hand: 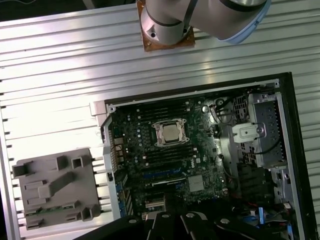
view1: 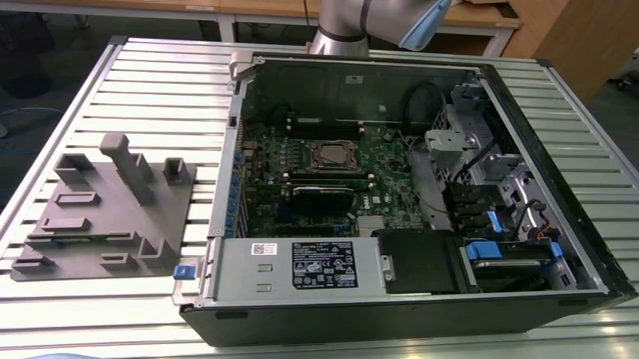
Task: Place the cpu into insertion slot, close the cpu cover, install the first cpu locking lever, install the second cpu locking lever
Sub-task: 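Install the second cpu locking lever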
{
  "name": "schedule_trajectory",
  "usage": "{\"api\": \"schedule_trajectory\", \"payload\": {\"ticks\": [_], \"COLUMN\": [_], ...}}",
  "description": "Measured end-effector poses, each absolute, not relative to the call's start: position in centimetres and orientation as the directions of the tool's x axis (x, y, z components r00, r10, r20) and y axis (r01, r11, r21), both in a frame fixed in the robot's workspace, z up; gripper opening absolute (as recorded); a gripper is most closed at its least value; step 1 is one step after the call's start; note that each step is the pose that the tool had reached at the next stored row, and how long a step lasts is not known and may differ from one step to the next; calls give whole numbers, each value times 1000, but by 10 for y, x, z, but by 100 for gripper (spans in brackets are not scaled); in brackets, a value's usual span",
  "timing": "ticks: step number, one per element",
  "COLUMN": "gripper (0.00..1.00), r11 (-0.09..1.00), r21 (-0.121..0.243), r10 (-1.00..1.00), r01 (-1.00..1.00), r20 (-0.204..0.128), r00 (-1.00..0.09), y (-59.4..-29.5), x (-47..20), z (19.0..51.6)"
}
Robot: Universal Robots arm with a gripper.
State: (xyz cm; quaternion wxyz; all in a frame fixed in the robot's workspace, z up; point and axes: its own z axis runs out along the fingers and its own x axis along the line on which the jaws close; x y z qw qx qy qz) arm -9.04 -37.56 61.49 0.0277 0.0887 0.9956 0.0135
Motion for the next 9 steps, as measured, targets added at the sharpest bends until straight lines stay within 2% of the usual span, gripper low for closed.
{"api": "schedule_trajectory", "payload": {"ticks": [9], "gripper": [11], "r11": [984], "r21": [32], "r10": [177], "r01": [176], "r20": [-54], "r00": [-983], "y": [-376], "x": [-90], "z": [609]}}
